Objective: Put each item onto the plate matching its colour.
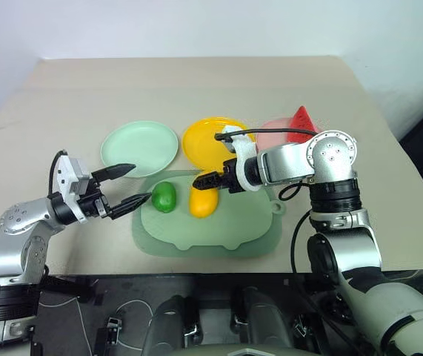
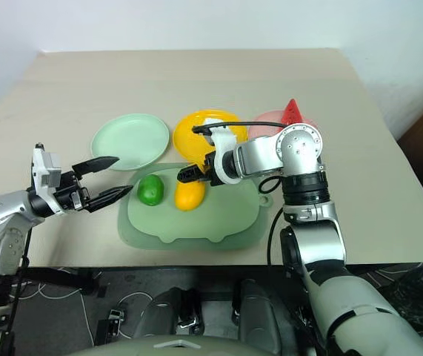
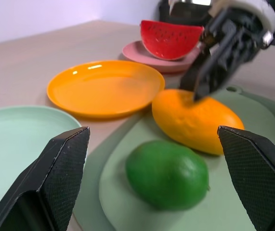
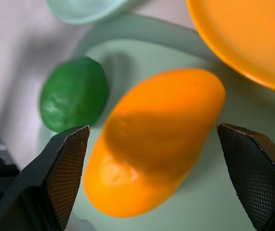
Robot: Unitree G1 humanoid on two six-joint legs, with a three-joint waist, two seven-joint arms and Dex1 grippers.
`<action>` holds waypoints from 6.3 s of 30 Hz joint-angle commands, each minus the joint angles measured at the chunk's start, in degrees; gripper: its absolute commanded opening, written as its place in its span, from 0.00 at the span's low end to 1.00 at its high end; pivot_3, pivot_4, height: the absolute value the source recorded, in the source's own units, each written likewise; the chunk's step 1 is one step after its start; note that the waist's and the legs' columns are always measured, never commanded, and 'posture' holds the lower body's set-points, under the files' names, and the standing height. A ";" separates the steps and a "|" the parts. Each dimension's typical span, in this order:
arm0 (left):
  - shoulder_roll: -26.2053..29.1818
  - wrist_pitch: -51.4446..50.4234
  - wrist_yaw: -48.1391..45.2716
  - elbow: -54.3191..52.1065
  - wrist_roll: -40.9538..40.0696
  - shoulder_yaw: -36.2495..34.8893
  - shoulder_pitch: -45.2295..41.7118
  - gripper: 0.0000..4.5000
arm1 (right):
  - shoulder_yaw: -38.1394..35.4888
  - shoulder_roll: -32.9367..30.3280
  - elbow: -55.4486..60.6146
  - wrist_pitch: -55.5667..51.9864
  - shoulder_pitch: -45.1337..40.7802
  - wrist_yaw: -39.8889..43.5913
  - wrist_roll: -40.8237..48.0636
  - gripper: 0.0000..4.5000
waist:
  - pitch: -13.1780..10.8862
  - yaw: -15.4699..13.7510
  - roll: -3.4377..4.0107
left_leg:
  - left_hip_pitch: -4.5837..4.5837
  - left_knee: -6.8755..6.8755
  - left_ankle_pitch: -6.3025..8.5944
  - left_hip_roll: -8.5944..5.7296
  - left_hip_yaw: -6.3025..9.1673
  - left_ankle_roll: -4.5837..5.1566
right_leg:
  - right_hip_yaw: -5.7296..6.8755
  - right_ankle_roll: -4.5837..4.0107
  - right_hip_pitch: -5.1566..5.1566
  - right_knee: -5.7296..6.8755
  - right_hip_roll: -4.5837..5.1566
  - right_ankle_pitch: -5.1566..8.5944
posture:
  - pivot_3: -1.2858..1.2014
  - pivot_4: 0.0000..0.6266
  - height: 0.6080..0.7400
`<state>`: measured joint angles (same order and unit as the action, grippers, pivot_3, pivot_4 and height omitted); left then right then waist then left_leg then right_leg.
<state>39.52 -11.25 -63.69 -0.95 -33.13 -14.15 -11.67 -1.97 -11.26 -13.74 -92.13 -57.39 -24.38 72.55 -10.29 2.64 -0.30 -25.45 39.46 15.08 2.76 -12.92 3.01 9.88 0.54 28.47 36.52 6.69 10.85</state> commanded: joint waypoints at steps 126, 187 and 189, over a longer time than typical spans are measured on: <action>-6.46 -41.04 31.31 -14.27 -6.77 7.43 -4.60 1.00 | 4.85 -14.27 37.55 56.55 33.40 61.77 -44.79 1.00 | 0.05 -0.90 -0.08 | 0.18 -0.13 -0.10 -0.03 0.08 -0.13 | -0.02 -0.04 -0.16 -0.11 -0.05 -0.01 | 0.52 0.24 0.67; -12.53 -14.89 35.93 36.46 22.51 12.19 -37.84 0.99 | 5.19 -16.31 37.63 57.07 34.36 61.51 -45.59 1.00 | 0.01 -1.81 -0.19 | -0.03 0.60 -0.04 -0.02 0.34 -0.02 | 0.19 -0.01 -0.15 0.50 0.09 0.04 | 0.52 0.24 0.67; -12.51 -15.13 35.46 35.72 22.45 11.98 -37.27 0.99 | 5.24 -16.41 37.45 57.28 34.26 61.60 -45.77 1.00 | 0.01 -1.80 -0.19 | -0.02 0.60 -0.04 -0.02 0.35 -0.02 | 0.19 0.00 -0.15 0.52 0.09 0.04 | 0.52 0.24 0.67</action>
<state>26.69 -26.14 -27.77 37.20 -10.60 -0.96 -49.09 4.06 -27.61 22.70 -36.17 -22.66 37.25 27.06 -10.28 0.85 -0.49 -25.47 40.06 15.04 2.73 -12.57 2.99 10.07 0.54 28.32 37.04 6.79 10.90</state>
